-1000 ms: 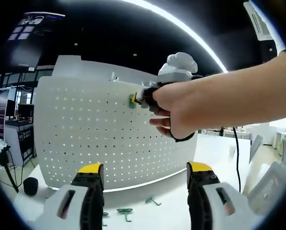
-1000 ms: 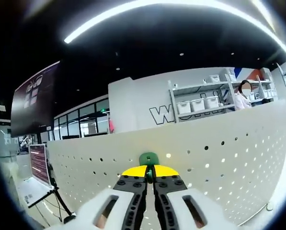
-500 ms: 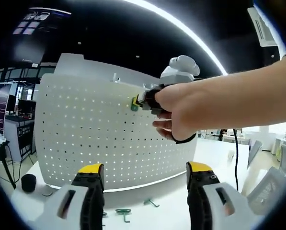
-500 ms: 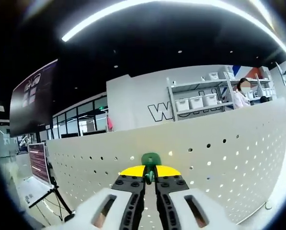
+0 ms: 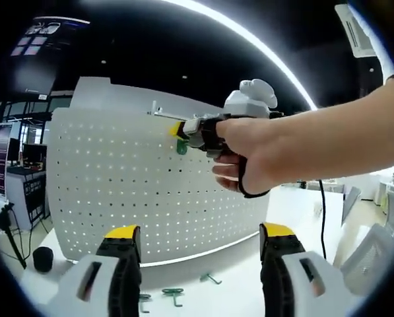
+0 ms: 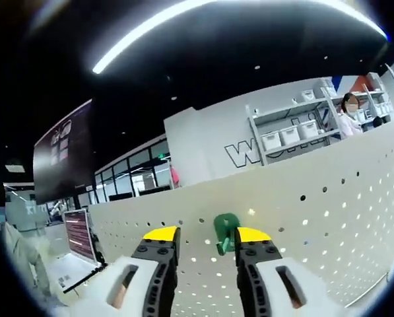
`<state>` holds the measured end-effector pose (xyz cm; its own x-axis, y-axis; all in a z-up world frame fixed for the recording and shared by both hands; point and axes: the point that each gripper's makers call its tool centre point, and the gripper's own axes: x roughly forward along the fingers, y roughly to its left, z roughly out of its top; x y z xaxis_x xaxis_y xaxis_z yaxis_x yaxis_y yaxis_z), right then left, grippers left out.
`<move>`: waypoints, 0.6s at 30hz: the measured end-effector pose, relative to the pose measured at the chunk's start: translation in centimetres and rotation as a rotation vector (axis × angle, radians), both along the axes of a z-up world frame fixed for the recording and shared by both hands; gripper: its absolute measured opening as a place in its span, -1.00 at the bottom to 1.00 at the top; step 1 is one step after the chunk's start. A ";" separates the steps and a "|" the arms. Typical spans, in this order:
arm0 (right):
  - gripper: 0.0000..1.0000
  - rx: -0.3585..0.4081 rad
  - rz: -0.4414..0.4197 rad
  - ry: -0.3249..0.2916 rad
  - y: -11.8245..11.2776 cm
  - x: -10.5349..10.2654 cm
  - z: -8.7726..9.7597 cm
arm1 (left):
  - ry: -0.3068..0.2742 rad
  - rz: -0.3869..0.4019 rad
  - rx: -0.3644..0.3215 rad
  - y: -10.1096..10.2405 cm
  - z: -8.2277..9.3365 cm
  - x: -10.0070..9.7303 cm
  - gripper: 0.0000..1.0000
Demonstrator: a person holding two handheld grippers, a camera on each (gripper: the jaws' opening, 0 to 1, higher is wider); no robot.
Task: Insert the hook assembly into the mounting plate slot until the hook locks in place.
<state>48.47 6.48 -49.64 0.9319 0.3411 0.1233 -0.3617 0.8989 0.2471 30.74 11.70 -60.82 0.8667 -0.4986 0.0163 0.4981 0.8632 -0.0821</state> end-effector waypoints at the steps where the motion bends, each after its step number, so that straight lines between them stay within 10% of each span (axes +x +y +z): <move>1: -0.34 0.021 0.008 0.005 -0.1 -0.1 -0.1 | -0.001 0.000 0.002 0.0 0.0 0.0 0.51; 18: -0.29 0.029 0.129 -0.004 -0.9 -1.1 -0.4 | -0.006 0.023 0.030 0.5 0.4 -0.1 0.51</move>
<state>47.37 5.55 -50.08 0.8800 0.4544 0.1383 -0.4749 0.8374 0.2705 30.68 12.22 -60.43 0.8776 -0.4793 0.0070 0.4789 0.8763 -0.0524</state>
